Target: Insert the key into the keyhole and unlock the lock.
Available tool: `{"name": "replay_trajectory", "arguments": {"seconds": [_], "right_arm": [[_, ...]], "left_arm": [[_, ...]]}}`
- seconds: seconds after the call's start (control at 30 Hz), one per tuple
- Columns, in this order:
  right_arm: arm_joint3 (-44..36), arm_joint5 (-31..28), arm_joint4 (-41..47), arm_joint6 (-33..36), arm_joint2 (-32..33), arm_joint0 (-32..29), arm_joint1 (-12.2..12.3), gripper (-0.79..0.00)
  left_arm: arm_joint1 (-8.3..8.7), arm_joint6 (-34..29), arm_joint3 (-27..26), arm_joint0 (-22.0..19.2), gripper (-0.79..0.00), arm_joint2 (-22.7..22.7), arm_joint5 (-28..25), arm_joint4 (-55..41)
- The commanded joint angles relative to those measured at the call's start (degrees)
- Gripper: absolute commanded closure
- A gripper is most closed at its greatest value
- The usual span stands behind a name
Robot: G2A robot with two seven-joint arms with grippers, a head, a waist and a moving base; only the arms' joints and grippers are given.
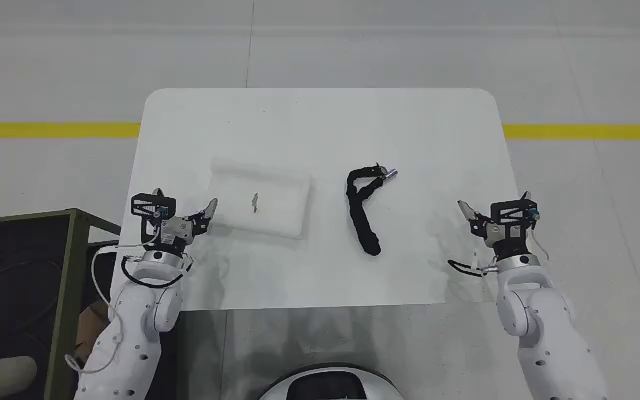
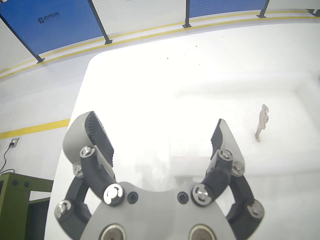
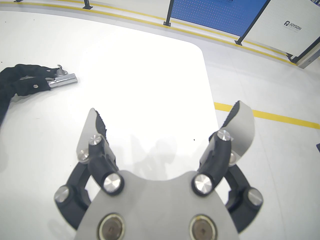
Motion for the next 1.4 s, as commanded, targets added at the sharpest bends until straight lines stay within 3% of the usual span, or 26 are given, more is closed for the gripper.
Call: {"name": "replay_trajectory", "arguments": {"seconds": [0.0, 0.13, 0.23, 0.4, 0.6, 0.73, 1.1, 1.2, 1.37], "right_arm": [[0.0, 0.0, 0.0, 0.0, 0.0, 0.0, 0.0, -0.785], [0.0, 0.0, 0.0, 0.0, 0.0, 0.0, 0.0, -0.785], [0.0, 0.0, 0.0, 0.0, 0.0, 0.0, 0.0, -0.785], [0.0, 0.0, 0.0, 0.0, 0.0, 0.0, 0.0, -0.785], [0.0, 0.0, 0.0, 0.0, 0.0, 0.0, 0.0, -0.785], [0.0, 0.0, 0.0, 0.0, 0.0, 0.0, 0.0, -0.785], [0.0, 0.0, 0.0, 0.0, 0.0, 0.0, 0.0, -0.785], [0.0, 0.0, 0.0, 0.0, 0.0, 0.0, 0.0, -0.785], [0.0, 0.0, 0.0, 0.0, 0.0, 0.0, 0.0, -0.785]], "left_arm": [[0.01, -5.25, -1.55, -2.78, -0.785, -0.1, -1.39, -2.03], [-0.08, -13.57, -2.93, -11.0, -0.785, 2.2, -0.65, 0.38], [-0.49, -26.53, -1.75, -19.93, -0.785, 4.62, -1.91, -7.63], [-1.34, -59.08, 7.82, -38.71, -0.785, 9.76, 2.35, -22.83], [-2.34, -81.16, 20.45, -52.14, -0.785, 15.59, 7.08, -31.88], [-2.47, -82.53, 23.79, -54.33, -0.785, 15.81, 8.55, -33.64], [-2.47, -82.53, 23.79, -54.33, -0.785, 15.81, 8.55, -33.64], [-2.12, -84.12, 21.69, -53.06, -0.785, 16.92, 4.33, -31.36], [-1.64, -86.99, 24.09, -57.79, -0.785, 20.05, -0.48, -33.37]]}}
